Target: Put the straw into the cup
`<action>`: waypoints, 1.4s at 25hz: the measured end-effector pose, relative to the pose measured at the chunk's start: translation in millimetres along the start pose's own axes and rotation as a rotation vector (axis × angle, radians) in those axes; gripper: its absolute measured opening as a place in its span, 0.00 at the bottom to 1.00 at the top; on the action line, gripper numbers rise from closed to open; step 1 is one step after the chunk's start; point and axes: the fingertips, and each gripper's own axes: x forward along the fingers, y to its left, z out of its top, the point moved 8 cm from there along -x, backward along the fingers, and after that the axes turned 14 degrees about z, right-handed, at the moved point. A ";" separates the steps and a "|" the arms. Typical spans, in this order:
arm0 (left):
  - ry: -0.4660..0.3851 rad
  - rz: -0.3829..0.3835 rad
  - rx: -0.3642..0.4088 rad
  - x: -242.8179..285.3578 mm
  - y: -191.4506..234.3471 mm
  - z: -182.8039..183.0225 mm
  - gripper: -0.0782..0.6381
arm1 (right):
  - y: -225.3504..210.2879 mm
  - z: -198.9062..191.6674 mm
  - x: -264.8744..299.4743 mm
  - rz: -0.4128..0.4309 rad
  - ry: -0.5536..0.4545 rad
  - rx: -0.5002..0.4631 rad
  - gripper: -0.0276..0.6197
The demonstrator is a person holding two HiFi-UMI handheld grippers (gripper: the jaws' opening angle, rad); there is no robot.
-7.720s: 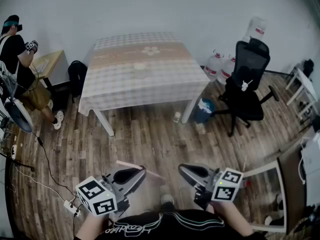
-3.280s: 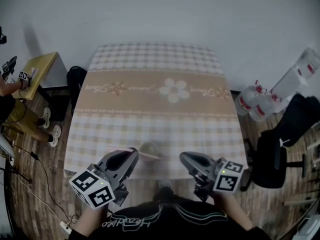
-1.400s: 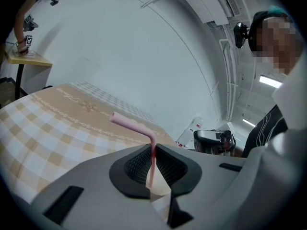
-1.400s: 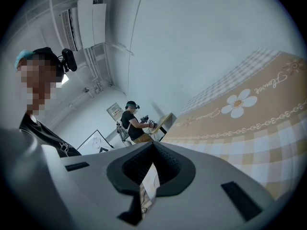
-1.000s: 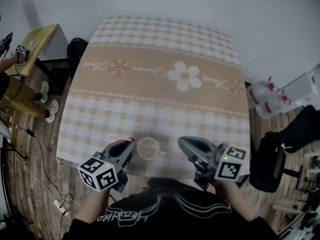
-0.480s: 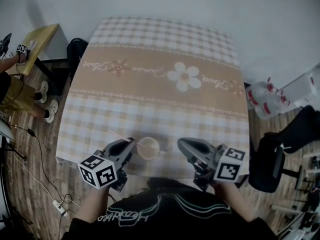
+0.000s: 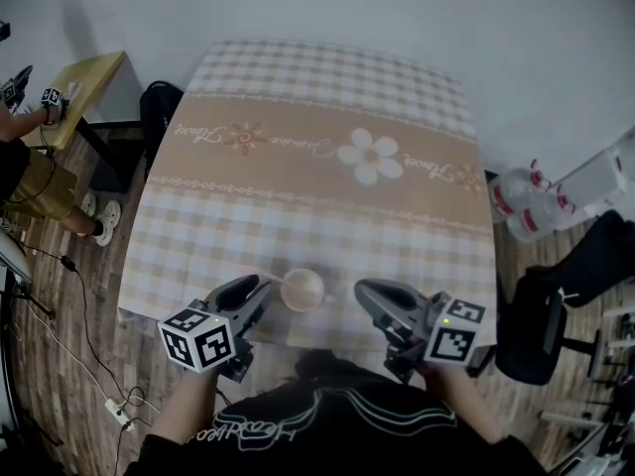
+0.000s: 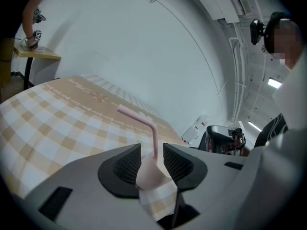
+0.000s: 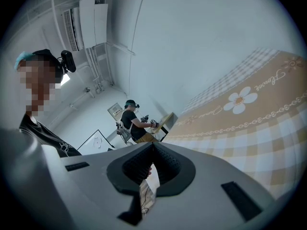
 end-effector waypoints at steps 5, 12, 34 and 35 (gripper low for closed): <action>-0.018 -0.003 -0.007 -27.6 2.8 -3.2 0.29 | 15.9 -10.9 5.5 0.009 -0.006 -0.014 0.06; -0.063 -0.096 0.024 -78.5 -13.1 2.2 0.28 | 50.2 -32.2 12.6 0.014 -0.017 -0.041 0.06; -0.210 -0.289 0.165 -207.3 -58.6 -10.0 0.10 | 154.0 -96.0 29.4 0.058 -0.087 -0.145 0.06; -0.209 -0.296 0.167 -209.7 -60.0 -12.9 0.10 | 157.9 -99.1 29.4 0.061 -0.083 -0.152 0.06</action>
